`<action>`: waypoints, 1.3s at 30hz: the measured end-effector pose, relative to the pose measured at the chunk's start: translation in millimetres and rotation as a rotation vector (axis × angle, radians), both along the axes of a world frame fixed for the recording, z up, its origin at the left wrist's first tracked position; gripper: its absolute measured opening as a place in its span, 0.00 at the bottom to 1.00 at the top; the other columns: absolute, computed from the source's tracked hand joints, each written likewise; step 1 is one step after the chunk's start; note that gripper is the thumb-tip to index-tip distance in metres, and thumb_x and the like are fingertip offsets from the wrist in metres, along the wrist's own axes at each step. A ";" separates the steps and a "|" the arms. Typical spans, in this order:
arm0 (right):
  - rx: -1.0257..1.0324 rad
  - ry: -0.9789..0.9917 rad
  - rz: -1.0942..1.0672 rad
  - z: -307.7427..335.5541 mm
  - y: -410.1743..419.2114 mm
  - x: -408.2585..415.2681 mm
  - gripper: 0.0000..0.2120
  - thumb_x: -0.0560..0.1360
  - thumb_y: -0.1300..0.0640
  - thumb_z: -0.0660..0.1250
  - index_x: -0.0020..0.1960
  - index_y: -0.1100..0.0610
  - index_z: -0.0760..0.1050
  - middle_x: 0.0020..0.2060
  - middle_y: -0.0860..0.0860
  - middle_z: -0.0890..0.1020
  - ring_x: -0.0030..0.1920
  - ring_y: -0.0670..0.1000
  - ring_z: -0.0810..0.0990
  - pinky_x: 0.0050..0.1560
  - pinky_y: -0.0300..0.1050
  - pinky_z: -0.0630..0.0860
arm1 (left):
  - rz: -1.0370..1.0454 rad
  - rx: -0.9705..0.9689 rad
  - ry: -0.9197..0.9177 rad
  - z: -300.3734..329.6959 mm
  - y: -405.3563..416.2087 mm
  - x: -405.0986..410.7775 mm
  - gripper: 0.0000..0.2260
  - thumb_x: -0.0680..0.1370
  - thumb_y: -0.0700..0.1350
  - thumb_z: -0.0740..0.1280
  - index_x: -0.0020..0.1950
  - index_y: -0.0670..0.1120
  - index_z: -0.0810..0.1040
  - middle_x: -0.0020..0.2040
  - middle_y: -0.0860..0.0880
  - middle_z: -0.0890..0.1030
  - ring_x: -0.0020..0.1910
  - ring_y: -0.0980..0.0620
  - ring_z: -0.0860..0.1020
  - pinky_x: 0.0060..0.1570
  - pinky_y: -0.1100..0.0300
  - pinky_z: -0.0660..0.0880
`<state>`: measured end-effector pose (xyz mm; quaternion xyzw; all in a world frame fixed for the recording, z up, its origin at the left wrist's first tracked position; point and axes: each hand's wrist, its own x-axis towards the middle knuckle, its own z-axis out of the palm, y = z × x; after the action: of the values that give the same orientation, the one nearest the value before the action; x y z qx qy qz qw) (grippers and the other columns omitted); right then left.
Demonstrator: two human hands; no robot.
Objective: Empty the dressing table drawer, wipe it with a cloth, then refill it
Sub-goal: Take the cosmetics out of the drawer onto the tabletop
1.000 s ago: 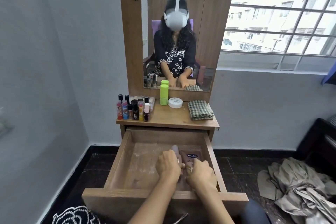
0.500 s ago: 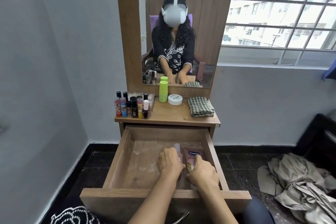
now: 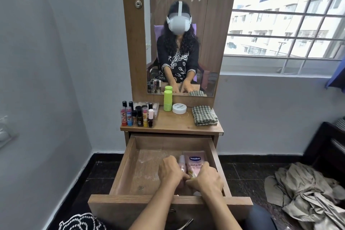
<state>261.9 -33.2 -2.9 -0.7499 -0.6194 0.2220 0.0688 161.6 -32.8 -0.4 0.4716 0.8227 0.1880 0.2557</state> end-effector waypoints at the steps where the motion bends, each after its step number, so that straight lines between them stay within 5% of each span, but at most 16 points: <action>1: 0.005 0.004 -0.012 1.2 -0.9 -0.3 0.38 0.64 0.43 0.76 0.65 0.57 0.64 0.61 0.54 0.75 0.62 0.54 0.75 0.55 0.46 0.75 | 0.011 0.011 -0.011 0.8 -1.2 -0.6 0.24 0.65 0.52 0.77 0.54 0.44 0.74 0.55 0.46 0.79 0.55 0.49 0.78 0.43 0.60 0.73; 4: 0.043 -0.015 -0.019 3.3 -1.8 -1.5 0.44 0.60 0.40 0.77 0.67 0.61 0.65 0.60 0.54 0.75 0.60 0.54 0.77 0.53 0.45 0.76 | 0.043 0.044 -0.064 5.4 -7.8 -4.0 0.25 0.64 0.53 0.78 0.54 0.43 0.74 0.54 0.46 0.78 0.54 0.49 0.78 0.43 0.60 0.73; 10: 0.191 0.016 0.067 5.9 -4.0 0.0 0.38 0.60 0.37 0.73 0.60 0.57 0.67 0.55 0.53 0.75 0.56 0.54 0.77 0.50 0.44 0.73 | 0.155 0.109 -0.219 -5.5 -10.8 -26.1 0.30 0.50 0.58 0.76 0.44 0.42 0.76 0.43 0.45 0.81 0.43 0.47 0.82 0.39 0.57 0.79; 15: 0.425 0.251 0.061 17.7 3.6 1.8 0.32 0.58 0.40 0.75 0.53 0.56 0.68 0.47 0.51 0.74 0.47 0.51 0.77 0.46 0.45 0.77 | 0.108 0.359 -0.253 22.7 -26.8 -39.5 0.12 0.62 0.50 0.78 0.37 0.44 0.81 0.29 0.52 0.78 0.26 0.62 0.74 0.21 0.72 0.66; 17: 0.513 0.367 0.056 32.4 14.2 1.8 0.33 0.57 0.41 0.76 0.53 0.56 0.68 0.47 0.51 0.75 0.47 0.52 0.78 0.46 0.47 0.78 | 0.095 0.520 -0.263 38.3 -23.7 -42.7 0.12 0.63 0.48 0.78 0.41 0.45 0.83 0.31 0.53 0.81 0.27 0.66 0.74 0.24 0.74 0.70; 25: 0.809 0.603 0.118 105.2 88.4 -26.5 0.37 0.62 0.49 0.78 0.62 0.59 0.62 0.50 0.52 0.77 0.46 0.49 0.75 0.48 0.44 0.76 | 0.215 0.857 -0.243 75.7 39.8 -43.4 0.17 0.63 0.47 0.78 0.49 0.44 0.83 0.42 0.49 0.85 0.35 0.56 0.81 0.38 0.57 0.81; 30: 0.792 0.665 0.133 102.0 129.6 -47.4 0.35 0.65 0.49 0.77 0.63 0.59 0.61 0.55 0.54 0.77 0.53 0.54 0.78 0.49 0.44 0.74 | 0.213 0.910 -0.201 69.0 77.3 -42.1 0.12 0.66 0.49 0.76 0.43 0.44 0.82 0.36 0.49 0.83 0.34 0.53 0.80 0.36 0.61 0.76; 39: 0.722 0.629 0.139 79.3 166.3 -60.1 0.37 0.67 0.48 0.76 0.66 0.59 0.60 0.58 0.55 0.76 0.57 0.57 0.77 0.51 0.48 0.73 | 0.205 0.809 -0.122 54.4 121.0 -50.3 0.15 0.67 0.53 0.72 0.45 0.43 0.79 0.39 0.44 0.83 0.40 0.43 0.81 0.39 0.52 0.76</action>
<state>201.8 133.1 76.5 -0.5314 -0.6548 0.2129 0.4936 111.3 88.2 54.0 0.4377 0.7087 0.5478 0.0781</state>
